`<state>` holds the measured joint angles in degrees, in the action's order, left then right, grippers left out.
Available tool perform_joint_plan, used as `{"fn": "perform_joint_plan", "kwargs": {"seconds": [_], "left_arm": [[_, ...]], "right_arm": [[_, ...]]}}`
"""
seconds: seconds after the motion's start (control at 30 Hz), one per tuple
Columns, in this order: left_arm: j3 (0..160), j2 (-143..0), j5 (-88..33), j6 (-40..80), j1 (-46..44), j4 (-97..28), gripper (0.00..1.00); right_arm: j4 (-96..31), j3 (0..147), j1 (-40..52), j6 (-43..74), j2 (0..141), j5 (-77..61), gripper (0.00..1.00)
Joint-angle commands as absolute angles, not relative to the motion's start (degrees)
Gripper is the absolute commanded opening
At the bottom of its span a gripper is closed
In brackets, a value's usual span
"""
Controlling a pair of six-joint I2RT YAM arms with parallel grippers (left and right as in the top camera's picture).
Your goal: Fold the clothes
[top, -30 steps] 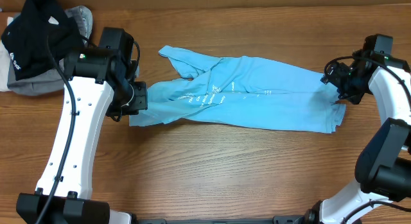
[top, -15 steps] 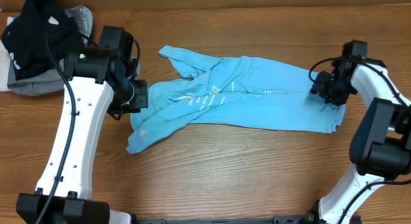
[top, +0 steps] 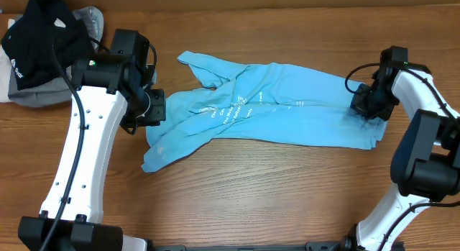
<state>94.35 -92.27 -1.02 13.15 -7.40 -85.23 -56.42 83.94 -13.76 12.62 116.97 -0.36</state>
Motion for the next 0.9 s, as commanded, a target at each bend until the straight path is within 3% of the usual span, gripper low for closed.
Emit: {"fn": "perform_joint_plan", "kwargs": {"seconds": [0.0, 0.07, 0.3, 0.53, 0.87], "left_arm": [[94.2, -92.6, -4.8, 11.0, -7.2, -85.1, 0.32], [93.7, -93.1, -8.5, 8.7, -7.3, -85.2, 0.42], [89.0, -97.5, -15.3, 6.6, -9.4, -84.0, 0.56], [86.9, -104.0, -15.4, 6.6, -12.3, -78.0, 0.58], [87.0, -109.3, -18.9, 4.1, -12.6, -60.6, 0.55]], "right_arm": [[-59.1, 90.9, -14.3, 16.4, 116.9, 1.9, 0.04], [-61.8, 94.1, -14.4, 17.5, 116.3, 1.9, 0.04], [-74.8, 110.5, -15.7, 21.3, 112.9, 1.9, 0.04], [-89.9, 124.9, -17.4, 23.0, 107.7, 0.1, 0.04], [-97.1, 116.1, -16.8, 27.9, 95.8, 0.2, 0.04]]}}
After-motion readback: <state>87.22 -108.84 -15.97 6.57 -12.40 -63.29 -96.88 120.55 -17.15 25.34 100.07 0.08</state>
